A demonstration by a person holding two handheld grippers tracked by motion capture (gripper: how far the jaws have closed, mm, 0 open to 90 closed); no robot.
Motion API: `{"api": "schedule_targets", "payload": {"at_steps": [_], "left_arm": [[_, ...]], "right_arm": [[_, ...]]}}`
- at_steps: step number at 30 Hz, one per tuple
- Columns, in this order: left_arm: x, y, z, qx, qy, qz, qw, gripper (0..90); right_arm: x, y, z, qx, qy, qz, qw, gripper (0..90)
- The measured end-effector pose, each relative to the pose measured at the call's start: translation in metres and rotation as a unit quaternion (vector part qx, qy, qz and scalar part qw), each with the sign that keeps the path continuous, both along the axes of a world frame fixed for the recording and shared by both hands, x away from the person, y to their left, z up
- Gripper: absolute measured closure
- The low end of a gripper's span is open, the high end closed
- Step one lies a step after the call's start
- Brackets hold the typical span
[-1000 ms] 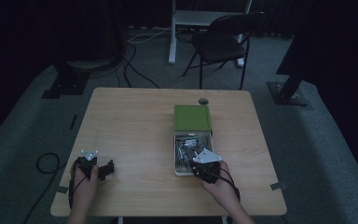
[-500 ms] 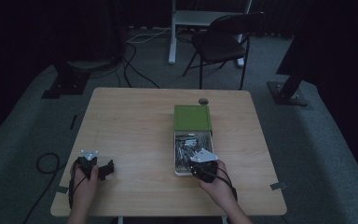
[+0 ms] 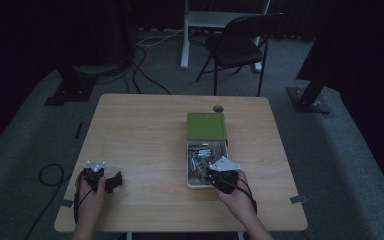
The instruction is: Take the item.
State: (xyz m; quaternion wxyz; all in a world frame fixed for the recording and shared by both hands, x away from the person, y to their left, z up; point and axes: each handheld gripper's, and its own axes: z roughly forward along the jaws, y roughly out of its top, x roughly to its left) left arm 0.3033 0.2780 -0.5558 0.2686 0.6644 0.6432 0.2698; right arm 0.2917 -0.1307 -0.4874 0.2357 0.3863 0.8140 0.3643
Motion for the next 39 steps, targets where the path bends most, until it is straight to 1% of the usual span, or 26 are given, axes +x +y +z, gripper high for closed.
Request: {"api": "schedule_targets", "payload": {"at_steps": [7, 11, 13, 17, 19, 22, 23, 29, 31, 35, 39], "left_arm": [[0.0, 0.0, 0.0, 0.0, 0.0, 0.0, 1.0, 9.9], [0.0, 0.0, 0.0, 0.0, 0.0, 0.0, 1.0, 9.8], [0.0, 0.0, 0.0, 0.0, 0.0, 0.0, 1.0, 9.9], [0.0, 0.0, 0.0, 0.0, 0.0, 0.0, 1.0, 9.9], [0.0, 0.0, 0.0, 0.0, 0.0, 0.0, 1.0, 9.8], [0.0, 0.0, 0.0, 0.0, 0.0, 0.0, 1.0, 9.8], [0.0, 0.0, 0.0, 0.0, 0.0, 0.0, 1.0, 9.9], [0.0, 0.0, 0.0, 0.0, -0.001, 0.0, 1.0, 9.8], [0.0, 0.0, 0.0, 0.0, -0.001, 0.0, 1.0, 9.8], [0.0, 0.0, 0.0, 0.0, 0.0, 0.0, 1.0, 9.8], [0.0, 0.0, 0.0, 0.0, 0.0, 0.0, 1.0, 9.8]], "right_arm": [[-0.003, -0.002, 0.014, 0.025, -0.007, 0.01, 0.9996, 87.8], [-0.004, -0.003, 0.021, 0.039, -0.006, 0.015, 0.9991, 87.7], [-0.004, -0.004, 0.025, 0.038, -0.01, 0.016, 0.9991, 87.8], [-0.004, -0.006, 0.03, 0.048, -0.015, 0.016, 0.9986, 87.8], [-0.003, -0.009, 0.033, 0.059, -0.014, 0.013, 0.9981, 87.8], [-0.002, -0.011, 0.036, 0.063, -0.018, 0.01, 0.9978, 87.8], [-0.002, -0.013, 0.04, 0.067, -0.024, 0.007, 0.9974, 87.8], [0.0, -0.02, 0.056, 0.084, -0.043, 0.001, 0.9956, 87.9], [0.001, -0.023, 0.062, 0.092, -0.044, -0.002, 0.9948, 87.8], [0.002, -0.029, 0.072, 0.097, -0.059, -0.008, 0.9935, 87.8], [0.003, -0.038, 0.079, 0.104, -0.066, -0.019, 0.9922, 87.9]]}}
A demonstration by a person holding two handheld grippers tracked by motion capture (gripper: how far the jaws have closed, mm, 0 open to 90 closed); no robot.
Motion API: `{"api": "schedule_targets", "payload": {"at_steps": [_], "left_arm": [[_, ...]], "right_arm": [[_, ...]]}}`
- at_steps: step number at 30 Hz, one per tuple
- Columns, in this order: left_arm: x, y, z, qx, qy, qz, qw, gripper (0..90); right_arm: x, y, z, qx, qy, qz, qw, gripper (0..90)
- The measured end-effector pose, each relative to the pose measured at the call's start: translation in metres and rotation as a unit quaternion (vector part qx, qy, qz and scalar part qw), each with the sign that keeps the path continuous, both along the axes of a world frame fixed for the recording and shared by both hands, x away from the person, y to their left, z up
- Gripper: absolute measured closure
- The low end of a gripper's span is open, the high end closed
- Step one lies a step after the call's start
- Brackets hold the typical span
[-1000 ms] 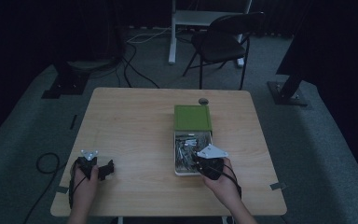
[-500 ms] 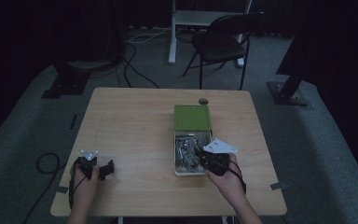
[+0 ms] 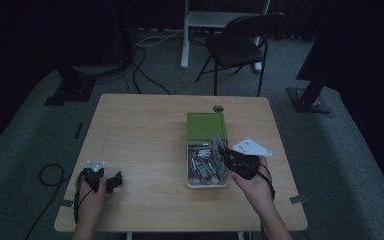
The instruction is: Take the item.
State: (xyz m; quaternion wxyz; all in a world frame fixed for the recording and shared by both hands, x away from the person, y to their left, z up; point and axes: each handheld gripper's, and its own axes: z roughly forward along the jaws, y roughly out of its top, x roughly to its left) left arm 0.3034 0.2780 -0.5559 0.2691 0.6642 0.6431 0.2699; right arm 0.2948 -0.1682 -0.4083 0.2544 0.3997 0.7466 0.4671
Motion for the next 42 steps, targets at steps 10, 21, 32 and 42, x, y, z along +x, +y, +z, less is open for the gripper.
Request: {"api": "schedule_targets", "payload": {"at_steps": [10, 21, 32, 42], "left_arm": [[0.0, 0.0, 0.0, 0.0, 0.0, 0.0, 1.0, 9.9], [0.0, 0.0, 0.0, 0.0, 0.0, 0.0, 1.0, 9.8], [0.0, 0.0, 0.0, 0.0, 0.0, 0.0, 1.0, 9.8], [0.0, 0.0, 0.0, 0.0, 0.0, 0.0, 1.0, 9.9]], "right_arm": [[0.001, -0.028, 0.006, 0.006, -0.008, -0.036, 0.9993, 87.8], [0.002, -0.06, -0.007, 0.003, 0.003, -0.071, 0.9974, 87.8], [0.001, -0.089, -0.024, -0.002, 0.018, -0.11, 0.9937, 87.8], [0.0, -0.111, -0.045, -0.013, 0.04, -0.14, 0.9892, 87.8]]}}
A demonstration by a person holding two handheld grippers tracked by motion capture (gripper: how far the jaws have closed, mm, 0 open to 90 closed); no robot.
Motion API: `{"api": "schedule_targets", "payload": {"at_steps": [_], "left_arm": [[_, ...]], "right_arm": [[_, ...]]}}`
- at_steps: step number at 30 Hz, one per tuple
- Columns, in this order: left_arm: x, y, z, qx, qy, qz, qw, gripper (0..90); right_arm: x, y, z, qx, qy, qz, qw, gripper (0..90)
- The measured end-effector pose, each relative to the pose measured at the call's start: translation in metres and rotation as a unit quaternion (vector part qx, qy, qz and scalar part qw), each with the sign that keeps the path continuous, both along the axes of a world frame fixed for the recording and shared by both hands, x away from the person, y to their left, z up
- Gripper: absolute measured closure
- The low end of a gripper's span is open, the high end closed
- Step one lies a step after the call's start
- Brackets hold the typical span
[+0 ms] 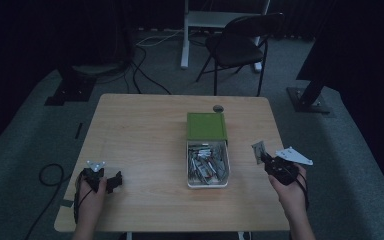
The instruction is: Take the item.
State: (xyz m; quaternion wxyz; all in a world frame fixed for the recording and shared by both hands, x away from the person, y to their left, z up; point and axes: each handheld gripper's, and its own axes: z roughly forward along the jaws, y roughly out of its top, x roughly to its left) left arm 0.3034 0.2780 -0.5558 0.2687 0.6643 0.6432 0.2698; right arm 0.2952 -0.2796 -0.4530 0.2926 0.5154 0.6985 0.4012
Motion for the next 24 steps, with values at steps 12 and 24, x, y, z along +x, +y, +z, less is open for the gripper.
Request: {"api": "schedule_targets", "payload": {"at_steps": [12, 24], "left_arm": [[0.0, 0.0, 0.0, 0.0, 0.0, 0.0, 1.0, 9.8], [0.0, 0.0, 0.0, 0.0, 0.0, 0.0, 1.0, 9.8]], "right_arm": [[0.004, -0.02, -0.027, -0.03, 0.032, -0.035, 0.9984, 87.8], [0.008, -0.024, -0.05, -0.049, 0.062, -0.043, 0.9959, 87.7]]}}
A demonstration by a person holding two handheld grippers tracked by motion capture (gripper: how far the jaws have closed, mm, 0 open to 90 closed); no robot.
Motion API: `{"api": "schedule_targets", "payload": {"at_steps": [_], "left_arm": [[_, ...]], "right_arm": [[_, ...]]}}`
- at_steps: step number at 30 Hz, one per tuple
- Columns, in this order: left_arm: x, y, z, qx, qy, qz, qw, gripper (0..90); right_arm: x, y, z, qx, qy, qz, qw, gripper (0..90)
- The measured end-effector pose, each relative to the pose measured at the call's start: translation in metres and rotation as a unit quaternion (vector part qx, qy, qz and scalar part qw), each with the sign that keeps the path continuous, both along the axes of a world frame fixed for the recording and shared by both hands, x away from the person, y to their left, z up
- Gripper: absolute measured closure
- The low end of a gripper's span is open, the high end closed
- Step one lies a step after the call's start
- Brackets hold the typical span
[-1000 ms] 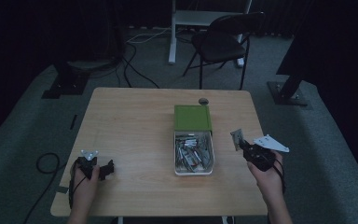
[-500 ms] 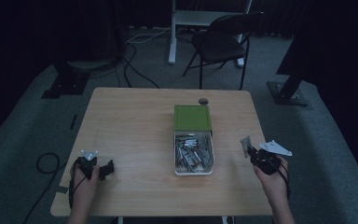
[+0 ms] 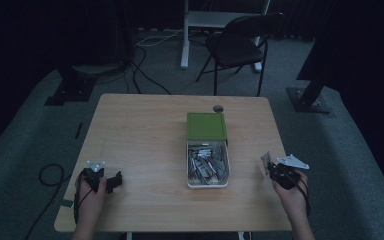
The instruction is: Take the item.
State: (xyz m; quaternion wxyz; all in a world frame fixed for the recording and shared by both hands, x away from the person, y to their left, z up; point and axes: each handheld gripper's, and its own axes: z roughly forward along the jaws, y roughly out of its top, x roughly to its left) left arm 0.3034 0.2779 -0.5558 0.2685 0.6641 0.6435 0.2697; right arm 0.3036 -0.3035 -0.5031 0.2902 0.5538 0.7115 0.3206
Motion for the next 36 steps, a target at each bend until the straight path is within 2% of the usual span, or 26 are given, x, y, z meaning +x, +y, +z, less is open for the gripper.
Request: {"api": "schedule_targets", "payload": {"at_steps": [10, 15, 19, 23, 36], "left_arm": [[0.0, 0.0, 0.0, 0.0, 0.0, 0.0, 1.0, 9.8], [0.0, 0.0, 0.0, 0.0, 0.0, 0.0, 1.0, 9.9], [0.0, 0.0, 0.0, 0.0, 0.0, 0.0, 1.0, 9.8], [0.0, 0.0, 0.0, 0.0, 0.0, 0.0, 1.0, 9.8], [0.0, 0.0, 0.0, 0.0, 0.0, 0.0, 1.0, 9.9]], "right_arm": [[0.0, 0.011, -0.009, -0.009, 0.011, 0.016, 0.9998, 87.6], [-0.003, 0.022, -0.012, -0.011, 0.018, 0.038, 0.9991, 87.5], [-0.002, 0.027, -0.016, 0.001, 0.025, 0.046, 0.9986, 87.5], [-0.001, 0.031, -0.023, 0.003, 0.036, 0.055, 0.9979, 87.2], [0.009, 0.034, -0.042, -0.01, 0.057, 0.06, 0.9965, 86.0]]}}
